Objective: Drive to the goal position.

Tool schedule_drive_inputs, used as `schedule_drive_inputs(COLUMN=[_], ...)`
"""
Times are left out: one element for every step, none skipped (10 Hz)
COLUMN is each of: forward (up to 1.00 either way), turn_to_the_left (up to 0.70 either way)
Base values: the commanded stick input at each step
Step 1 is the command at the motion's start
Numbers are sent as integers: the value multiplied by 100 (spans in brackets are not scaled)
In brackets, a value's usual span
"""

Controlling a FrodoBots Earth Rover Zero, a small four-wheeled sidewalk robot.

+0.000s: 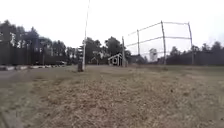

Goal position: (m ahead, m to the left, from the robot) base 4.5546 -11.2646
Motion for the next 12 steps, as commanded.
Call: schedule_drive_inputs(forward=[70, 70, 70, 70, 70, 70, 70, 70, 70, 70, 70, 70], turn_to_the_left=[0, 0, 0, 0, 0, 0, 0, 0, 0, 0, 0, 0])
